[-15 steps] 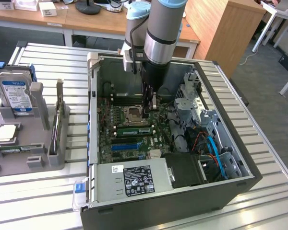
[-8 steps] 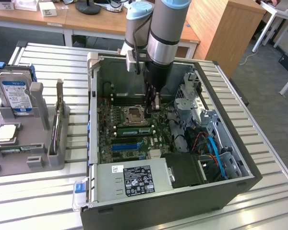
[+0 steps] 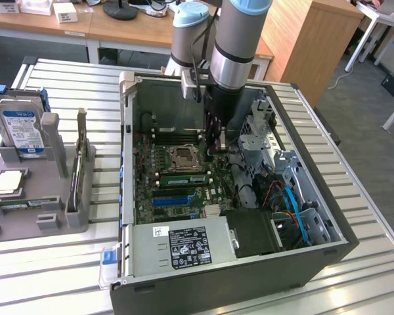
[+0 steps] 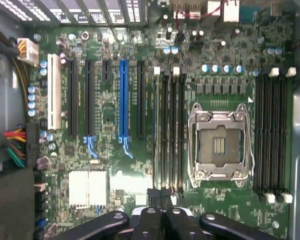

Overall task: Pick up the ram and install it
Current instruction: 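Press down the ram until it locks into place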

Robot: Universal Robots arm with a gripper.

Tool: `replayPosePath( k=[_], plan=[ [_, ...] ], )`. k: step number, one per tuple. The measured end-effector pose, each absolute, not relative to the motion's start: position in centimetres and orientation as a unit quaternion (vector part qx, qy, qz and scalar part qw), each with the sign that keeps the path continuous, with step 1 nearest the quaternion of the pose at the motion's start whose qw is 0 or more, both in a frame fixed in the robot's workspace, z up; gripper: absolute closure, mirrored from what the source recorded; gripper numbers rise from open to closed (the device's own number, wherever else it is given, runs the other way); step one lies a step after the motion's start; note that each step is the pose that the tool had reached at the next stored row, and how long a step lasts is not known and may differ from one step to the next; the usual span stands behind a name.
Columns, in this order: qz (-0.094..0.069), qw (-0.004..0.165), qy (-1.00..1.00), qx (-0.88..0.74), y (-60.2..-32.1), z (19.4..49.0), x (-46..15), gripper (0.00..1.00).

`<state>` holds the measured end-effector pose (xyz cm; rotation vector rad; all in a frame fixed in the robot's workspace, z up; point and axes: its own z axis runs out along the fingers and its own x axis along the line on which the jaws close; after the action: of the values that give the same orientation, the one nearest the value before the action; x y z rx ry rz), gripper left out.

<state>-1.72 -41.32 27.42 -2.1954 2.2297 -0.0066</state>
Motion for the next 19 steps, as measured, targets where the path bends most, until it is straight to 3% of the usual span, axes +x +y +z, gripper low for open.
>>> replayPosePath(
  k=[19],
  plan=[
    [-0.001, 0.007, 0.713, -0.702, -41.33, 26.64, -1.18, 0.89]
  ],
)
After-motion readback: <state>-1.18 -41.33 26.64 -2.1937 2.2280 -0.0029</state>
